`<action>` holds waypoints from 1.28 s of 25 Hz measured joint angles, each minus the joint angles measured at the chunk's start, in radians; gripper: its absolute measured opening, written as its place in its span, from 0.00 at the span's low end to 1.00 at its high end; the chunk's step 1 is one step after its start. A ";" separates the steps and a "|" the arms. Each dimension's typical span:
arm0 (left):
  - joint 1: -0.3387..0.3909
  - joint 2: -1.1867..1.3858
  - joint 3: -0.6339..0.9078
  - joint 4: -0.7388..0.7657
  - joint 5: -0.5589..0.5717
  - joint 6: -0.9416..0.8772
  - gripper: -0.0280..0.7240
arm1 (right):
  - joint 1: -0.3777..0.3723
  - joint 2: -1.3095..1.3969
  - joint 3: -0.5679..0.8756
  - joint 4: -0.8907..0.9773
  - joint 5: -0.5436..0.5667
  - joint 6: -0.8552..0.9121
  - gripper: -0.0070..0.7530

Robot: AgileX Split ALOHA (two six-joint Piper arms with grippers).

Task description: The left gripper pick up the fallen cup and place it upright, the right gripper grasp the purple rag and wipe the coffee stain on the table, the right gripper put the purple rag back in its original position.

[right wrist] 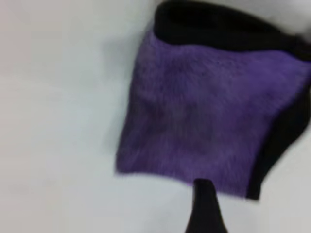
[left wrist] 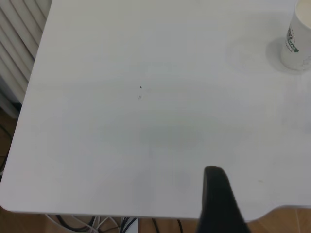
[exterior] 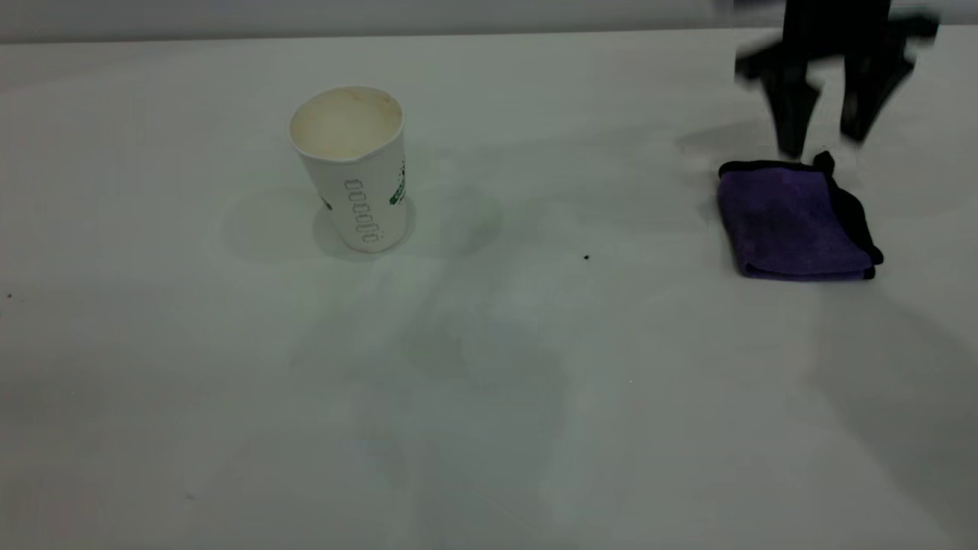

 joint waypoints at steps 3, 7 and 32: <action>0.000 0.000 0.000 0.000 0.000 0.000 0.71 | 0.000 -0.126 0.013 0.052 0.014 -0.004 0.77; 0.000 0.000 0.000 0.000 0.000 0.000 0.71 | 0.000 -0.312 0.061 0.120 0.021 -0.005 0.76; 0.000 0.000 0.000 0.000 0.000 0.000 0.71 | 0.001 -1.664 1.322 0.056 -0.082 0.066 0.69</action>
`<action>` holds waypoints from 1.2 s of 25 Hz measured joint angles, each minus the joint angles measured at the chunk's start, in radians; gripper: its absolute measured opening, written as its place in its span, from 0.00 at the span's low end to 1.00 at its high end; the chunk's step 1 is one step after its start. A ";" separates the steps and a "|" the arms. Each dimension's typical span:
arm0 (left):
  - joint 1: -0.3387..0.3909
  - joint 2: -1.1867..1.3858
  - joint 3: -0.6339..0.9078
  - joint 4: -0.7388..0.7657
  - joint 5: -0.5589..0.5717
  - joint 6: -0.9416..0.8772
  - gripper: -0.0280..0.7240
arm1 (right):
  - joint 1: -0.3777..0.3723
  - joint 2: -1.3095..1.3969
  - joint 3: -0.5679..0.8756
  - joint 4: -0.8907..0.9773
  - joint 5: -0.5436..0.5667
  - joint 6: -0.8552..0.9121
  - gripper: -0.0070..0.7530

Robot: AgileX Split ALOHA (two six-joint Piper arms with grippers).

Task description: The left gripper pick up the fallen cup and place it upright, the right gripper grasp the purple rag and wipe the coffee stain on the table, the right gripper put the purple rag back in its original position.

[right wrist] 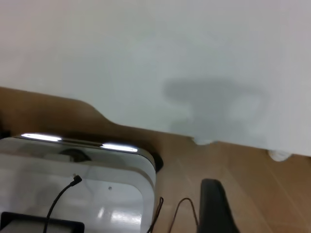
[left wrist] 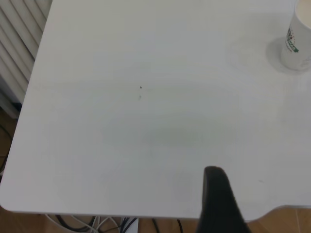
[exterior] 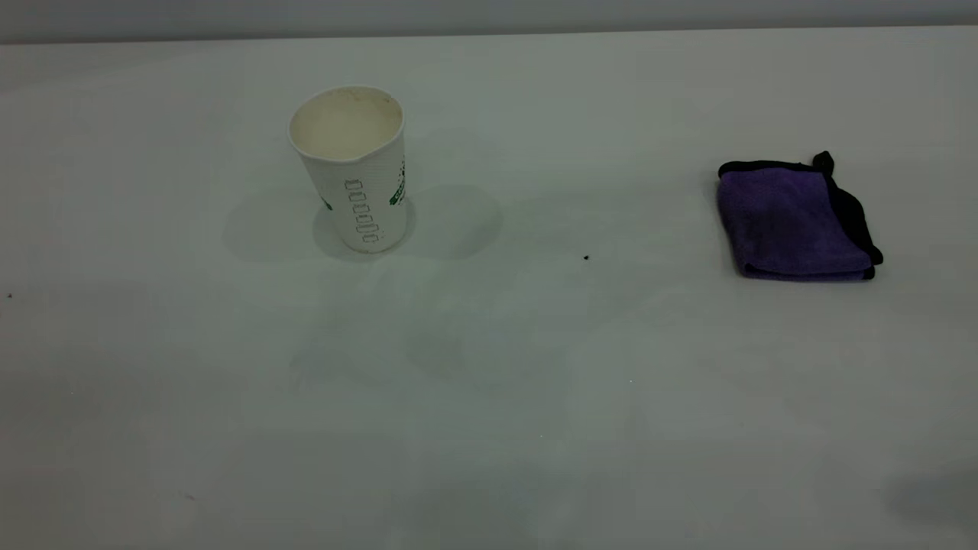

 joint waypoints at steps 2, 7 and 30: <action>0.000 0.000 0.000 0.000 0.000 0.000 0.71 | 0.000 -0.074 0.062 0.002 -0.010 0.006 0.69; 0.000 0.000 0.000 0.000 0.000 0.000 0.71 | 0.000 -0.225 0.100 0.002 -0.008 0.007 0.69; 0.000 0.000 0.000 0.000 0.000 0.001 0.71 | -0.113 -0.639 0.100 0.011 0.009 0.009 0.69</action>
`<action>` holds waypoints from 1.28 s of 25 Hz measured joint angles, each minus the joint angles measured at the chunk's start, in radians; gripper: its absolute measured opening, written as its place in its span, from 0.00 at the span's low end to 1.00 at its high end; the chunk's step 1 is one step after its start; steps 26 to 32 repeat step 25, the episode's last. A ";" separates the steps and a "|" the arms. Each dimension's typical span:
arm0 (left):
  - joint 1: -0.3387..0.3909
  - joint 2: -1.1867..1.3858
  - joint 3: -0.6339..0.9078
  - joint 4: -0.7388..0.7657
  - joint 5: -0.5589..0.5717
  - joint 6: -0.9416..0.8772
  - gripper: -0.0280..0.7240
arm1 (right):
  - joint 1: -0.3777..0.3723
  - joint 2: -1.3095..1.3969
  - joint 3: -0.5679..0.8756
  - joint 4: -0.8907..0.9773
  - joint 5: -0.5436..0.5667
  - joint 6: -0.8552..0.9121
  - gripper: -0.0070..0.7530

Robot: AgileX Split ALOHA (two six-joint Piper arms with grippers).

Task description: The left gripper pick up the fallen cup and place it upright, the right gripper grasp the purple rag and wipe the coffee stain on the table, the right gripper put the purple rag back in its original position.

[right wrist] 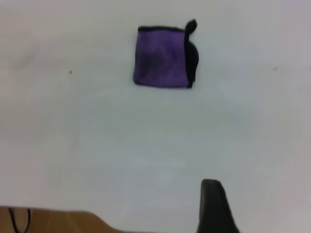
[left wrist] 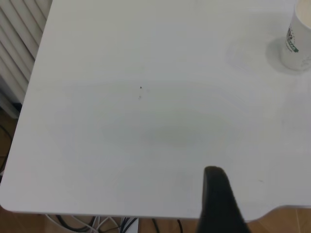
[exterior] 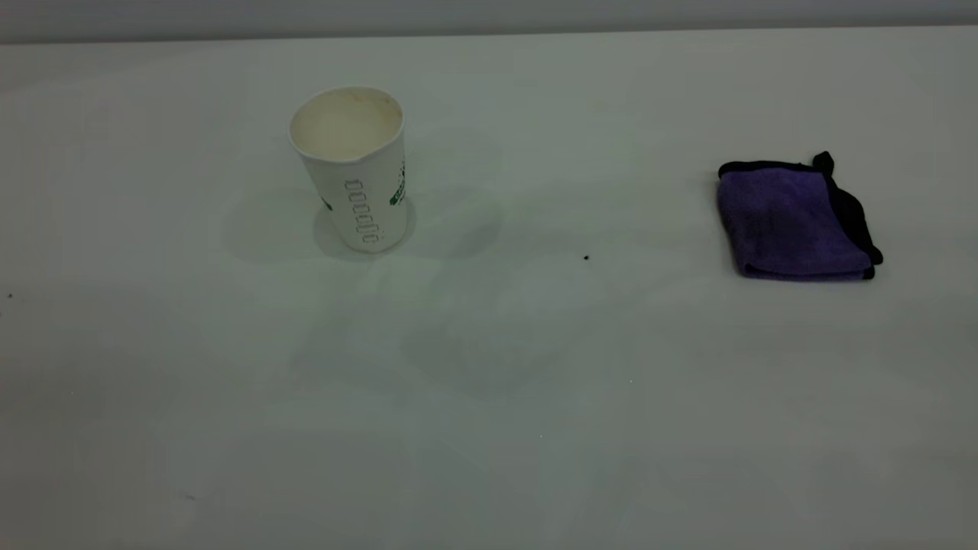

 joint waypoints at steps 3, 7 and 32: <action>0.000 0.000 0.000 0.000 0.000 0.000 0.71 | 0.000 -0.044 0.000 0.000 0.004 0.000 0.69; 0.000 0.000 0.000 0.000 0.000 0.000 0.71 | 0.000 -0.114 0.000 0.000 0.005 0.000 0.69; 0.000 0.000 0.000 0.000 0.000 0.000 0.71 | 0.000 -0.160 0.000 0.001 0.011 0.000 0.69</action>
